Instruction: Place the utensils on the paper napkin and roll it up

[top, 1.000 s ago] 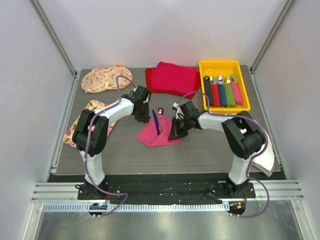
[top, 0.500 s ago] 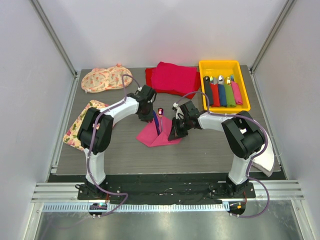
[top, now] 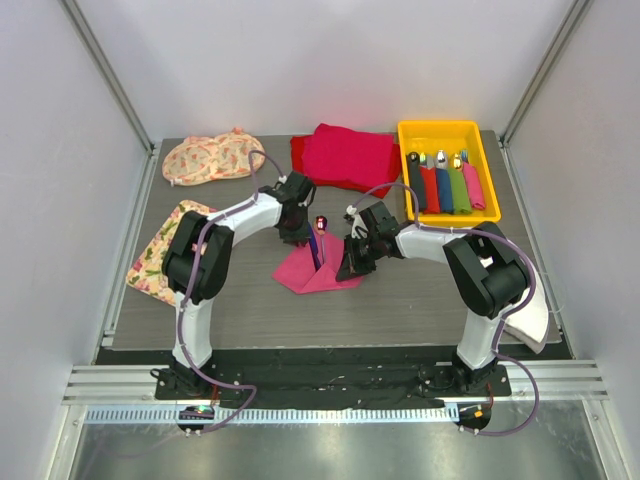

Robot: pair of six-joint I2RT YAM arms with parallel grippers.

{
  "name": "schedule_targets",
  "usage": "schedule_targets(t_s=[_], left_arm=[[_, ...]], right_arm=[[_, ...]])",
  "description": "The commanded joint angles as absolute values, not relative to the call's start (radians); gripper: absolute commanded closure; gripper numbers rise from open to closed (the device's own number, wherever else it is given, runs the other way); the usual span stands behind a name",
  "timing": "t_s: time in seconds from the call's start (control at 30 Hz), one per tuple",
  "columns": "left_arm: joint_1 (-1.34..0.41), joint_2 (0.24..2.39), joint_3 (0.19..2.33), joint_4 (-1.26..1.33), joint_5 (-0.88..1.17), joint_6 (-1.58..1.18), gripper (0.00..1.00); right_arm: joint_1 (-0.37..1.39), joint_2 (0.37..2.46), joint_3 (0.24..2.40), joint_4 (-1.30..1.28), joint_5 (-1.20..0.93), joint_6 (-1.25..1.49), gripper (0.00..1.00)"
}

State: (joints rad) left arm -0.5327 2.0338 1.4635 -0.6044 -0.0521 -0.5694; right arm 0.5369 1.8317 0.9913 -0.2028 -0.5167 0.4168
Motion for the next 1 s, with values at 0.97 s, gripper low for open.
schedule_targets(t_s=[0.97], left_arm=[[-0.537, 2.097, 1.523, -0.649, -0.098, -0.604, 0.6]], right_arm=[[0.543, 1.841, 1.009, -0.192, -0.497, 0.391, 0.99]])
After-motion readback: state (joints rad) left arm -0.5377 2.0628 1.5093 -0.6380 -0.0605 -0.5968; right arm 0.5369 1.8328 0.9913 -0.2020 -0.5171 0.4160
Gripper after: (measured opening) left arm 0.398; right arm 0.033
